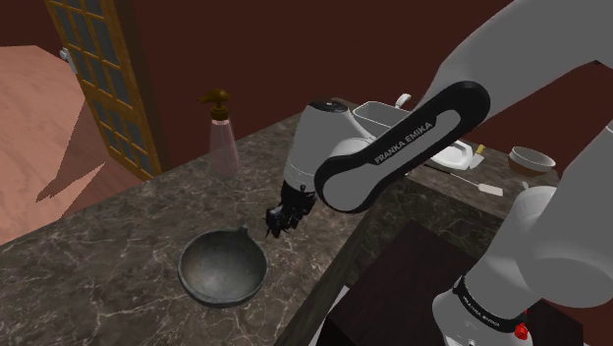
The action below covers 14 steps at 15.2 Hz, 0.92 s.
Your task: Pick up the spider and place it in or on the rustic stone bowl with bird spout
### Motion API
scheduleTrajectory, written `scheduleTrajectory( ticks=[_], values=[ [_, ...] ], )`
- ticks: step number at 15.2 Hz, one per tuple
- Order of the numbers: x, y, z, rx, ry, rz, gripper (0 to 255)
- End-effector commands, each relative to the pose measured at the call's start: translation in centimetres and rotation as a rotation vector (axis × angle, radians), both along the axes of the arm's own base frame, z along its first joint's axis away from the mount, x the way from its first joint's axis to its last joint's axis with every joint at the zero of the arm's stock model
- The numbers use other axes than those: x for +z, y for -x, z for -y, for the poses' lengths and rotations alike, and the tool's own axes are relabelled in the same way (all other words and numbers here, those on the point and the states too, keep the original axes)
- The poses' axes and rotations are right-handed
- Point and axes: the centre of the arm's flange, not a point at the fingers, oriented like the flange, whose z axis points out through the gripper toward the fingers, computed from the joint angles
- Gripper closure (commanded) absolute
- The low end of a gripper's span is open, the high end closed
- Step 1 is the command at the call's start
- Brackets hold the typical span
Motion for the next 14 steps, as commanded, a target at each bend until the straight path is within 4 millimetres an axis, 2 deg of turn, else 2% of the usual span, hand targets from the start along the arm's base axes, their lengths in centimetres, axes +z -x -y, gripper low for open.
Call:
scheduleTrajectory(
  ticks=[1,14],
  values=[
    [1.1,0.0,0.0,0.0,0.0,-0.001,255],
    [8.0,0.0,0.0,0.0,0.0,-0.001,255]
  ],
)
